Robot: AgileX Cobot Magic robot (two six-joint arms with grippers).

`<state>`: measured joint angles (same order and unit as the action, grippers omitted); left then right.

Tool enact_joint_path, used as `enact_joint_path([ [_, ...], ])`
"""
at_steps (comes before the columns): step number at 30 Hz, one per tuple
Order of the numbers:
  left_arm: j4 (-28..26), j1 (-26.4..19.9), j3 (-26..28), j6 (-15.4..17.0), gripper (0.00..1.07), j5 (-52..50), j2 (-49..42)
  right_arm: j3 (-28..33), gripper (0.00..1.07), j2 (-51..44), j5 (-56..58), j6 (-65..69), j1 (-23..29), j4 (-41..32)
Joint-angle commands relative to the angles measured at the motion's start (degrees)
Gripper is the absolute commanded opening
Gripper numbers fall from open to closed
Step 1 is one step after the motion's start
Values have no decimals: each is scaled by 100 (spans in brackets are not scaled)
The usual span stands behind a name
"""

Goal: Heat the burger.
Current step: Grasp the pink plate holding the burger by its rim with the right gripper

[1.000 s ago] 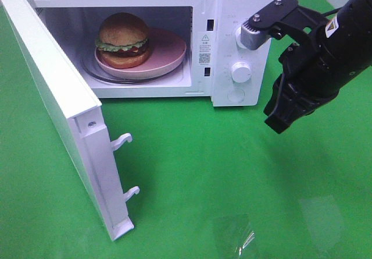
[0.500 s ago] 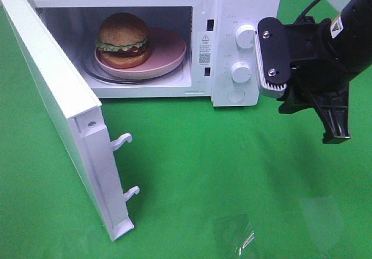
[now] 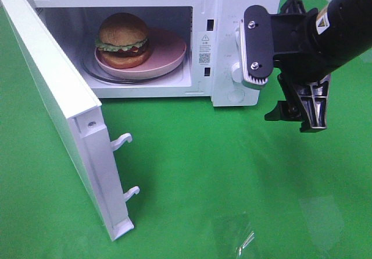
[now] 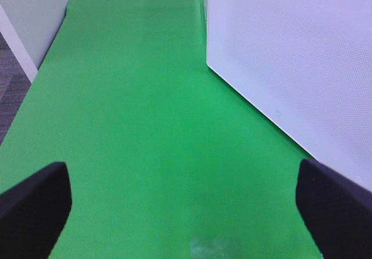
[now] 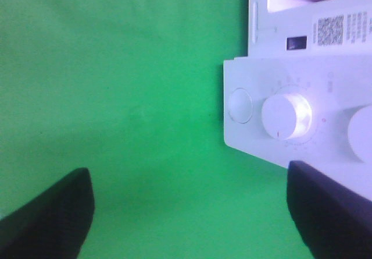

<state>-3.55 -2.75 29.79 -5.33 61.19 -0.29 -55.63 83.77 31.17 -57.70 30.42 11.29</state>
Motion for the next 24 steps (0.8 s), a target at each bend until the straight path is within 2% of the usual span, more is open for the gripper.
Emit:
enact_joint_path([
  [1,6,-23,-17,0,98,17,-97,-29,90,-46,-143,218,275,395],
  [11,6,-23,-17,0,98,17,-97,-201,89,338,-573,596,728,705],
  [14,6,-23,-17,0,98,17,-97,-447,89,619,-579,699,825,705],
  [15,6,-23,-17,0,98,17,-97,-705,88,905,-579,739,911,728],
  [18,6,-23,-17,0,98,17,-97,-802,88,1008,-573,756,928,728],
  [24,6,-23,-17,0,98,17,-97,-1358,87,1530,-539,837,1037,745],
])
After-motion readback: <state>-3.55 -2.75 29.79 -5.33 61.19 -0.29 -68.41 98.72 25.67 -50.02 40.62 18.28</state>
